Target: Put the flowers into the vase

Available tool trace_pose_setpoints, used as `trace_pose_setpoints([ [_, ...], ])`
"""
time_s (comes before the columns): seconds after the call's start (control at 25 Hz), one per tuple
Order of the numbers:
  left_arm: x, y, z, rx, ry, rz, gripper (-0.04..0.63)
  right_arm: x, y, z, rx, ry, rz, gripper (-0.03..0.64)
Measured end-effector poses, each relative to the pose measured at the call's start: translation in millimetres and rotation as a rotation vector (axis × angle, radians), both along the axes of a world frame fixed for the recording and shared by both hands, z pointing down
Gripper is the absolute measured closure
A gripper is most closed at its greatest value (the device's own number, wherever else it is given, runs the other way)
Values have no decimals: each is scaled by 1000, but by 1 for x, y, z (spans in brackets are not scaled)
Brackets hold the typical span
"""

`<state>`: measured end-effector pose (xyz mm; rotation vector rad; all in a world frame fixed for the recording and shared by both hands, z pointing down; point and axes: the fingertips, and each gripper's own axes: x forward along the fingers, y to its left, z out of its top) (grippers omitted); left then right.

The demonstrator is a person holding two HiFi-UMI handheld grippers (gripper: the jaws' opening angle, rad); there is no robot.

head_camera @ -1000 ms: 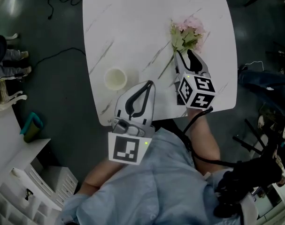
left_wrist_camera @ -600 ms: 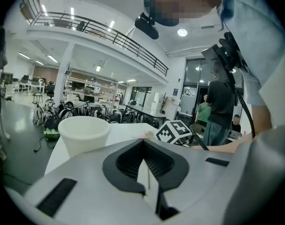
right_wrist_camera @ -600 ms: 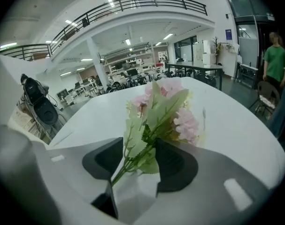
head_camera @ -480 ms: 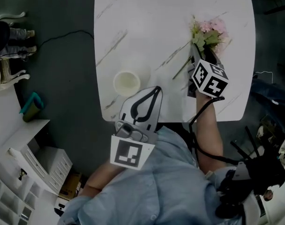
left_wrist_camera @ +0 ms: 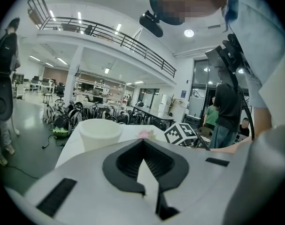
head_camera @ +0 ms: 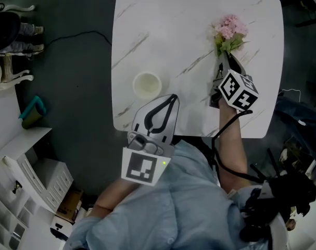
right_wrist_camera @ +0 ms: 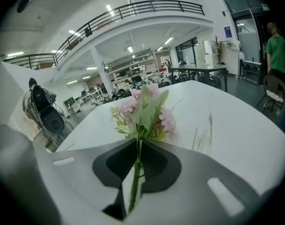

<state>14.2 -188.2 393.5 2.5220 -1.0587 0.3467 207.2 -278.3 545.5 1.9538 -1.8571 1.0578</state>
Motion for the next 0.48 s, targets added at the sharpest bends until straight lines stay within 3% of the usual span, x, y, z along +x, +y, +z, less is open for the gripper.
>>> trace_pose_setpoints([
  [0.48, -22, 25, -17, 29, 28, -16, 592, -32, -3, -88, 214, -80, -23, 603],
])
